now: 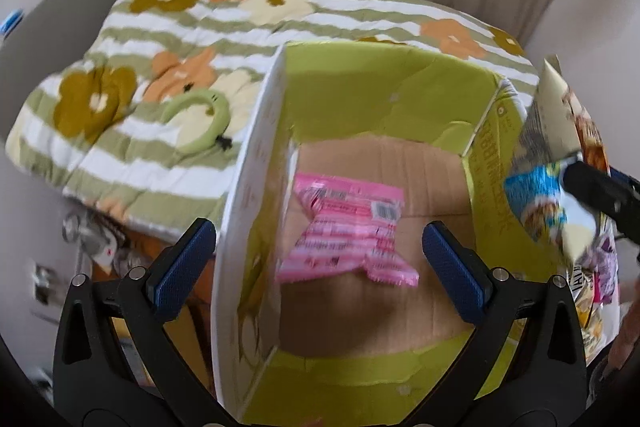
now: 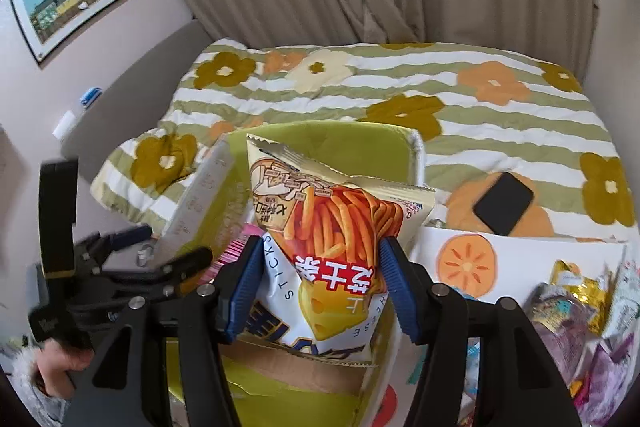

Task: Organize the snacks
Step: 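Carry both packets over the box and release them inside, then move both grippers back to the snack pile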

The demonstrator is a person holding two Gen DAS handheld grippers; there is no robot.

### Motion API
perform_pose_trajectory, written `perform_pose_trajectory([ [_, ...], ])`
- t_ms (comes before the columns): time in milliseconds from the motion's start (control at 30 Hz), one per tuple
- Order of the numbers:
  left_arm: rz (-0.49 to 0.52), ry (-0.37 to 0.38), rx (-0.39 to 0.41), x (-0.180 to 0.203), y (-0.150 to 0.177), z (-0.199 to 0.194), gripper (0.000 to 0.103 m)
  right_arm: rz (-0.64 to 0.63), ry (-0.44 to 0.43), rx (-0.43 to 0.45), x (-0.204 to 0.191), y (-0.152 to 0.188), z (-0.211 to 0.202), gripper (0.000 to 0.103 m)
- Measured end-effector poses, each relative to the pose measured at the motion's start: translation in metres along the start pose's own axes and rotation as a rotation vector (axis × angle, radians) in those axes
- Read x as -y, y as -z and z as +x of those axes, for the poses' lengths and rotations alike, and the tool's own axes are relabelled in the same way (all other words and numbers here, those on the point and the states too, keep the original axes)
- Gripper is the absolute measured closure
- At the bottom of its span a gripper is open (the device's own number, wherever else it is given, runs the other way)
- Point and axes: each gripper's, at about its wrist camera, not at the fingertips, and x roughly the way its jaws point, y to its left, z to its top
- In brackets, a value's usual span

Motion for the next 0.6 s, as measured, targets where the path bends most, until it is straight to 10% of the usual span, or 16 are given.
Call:
perform_pose_trajectory([
  [400,-0.059,-0.082,0.047,-0.015,0.015,-0.026,0.001,-0.151,0.000,-0.092,-0.021,-0.033,0.063,0.045],
  [500,-0.067,-0.090,0.042,-0.017,0.019,-0.027,0.001,-0.164,0.009,-0.113,-0.020,-0.030,0.075,0.001],
  [600,-0.070,-0.094,0.032,-0.018,0.025,-0.029,0.001,-0.139,-0.009,-0.097,-0.014,-0.022,0.070,0.000],
])
